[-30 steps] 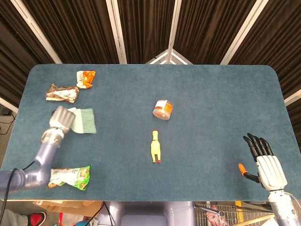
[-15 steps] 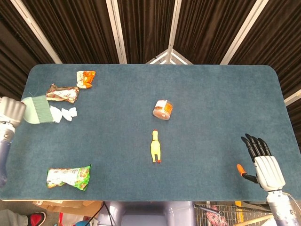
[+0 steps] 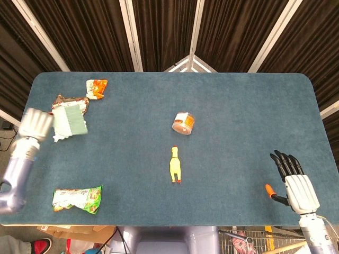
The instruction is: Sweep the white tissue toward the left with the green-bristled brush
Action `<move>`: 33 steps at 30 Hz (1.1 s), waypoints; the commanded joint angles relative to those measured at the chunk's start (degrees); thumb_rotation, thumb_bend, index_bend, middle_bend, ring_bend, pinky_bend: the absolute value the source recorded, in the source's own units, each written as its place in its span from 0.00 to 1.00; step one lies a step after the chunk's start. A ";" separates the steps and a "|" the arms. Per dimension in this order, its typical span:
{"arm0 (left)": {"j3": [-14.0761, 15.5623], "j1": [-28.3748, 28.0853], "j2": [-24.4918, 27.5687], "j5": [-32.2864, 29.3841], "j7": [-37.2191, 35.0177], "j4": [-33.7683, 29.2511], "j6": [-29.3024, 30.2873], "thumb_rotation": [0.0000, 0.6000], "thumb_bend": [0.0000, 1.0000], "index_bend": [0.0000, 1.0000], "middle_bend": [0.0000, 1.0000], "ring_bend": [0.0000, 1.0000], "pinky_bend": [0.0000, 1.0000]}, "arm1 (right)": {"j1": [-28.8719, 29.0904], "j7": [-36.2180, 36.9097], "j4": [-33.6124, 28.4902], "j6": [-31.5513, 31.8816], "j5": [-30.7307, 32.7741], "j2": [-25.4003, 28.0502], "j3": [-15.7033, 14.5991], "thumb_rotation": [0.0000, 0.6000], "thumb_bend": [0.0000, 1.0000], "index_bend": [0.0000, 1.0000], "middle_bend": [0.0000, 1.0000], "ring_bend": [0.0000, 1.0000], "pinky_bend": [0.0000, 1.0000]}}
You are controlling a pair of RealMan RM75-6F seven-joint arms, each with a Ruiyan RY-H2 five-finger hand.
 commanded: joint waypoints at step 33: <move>-3.62 9.29 3.14 14.25 -12.54 -7.42 5.90 1.00 0.79 0.74 0.91 1.00 1.00 | -0.44 -0.81 -0.16 0.49 -0.14 0.06 -0.17 1.00 0.34 0.00 0.00 0.00 0.00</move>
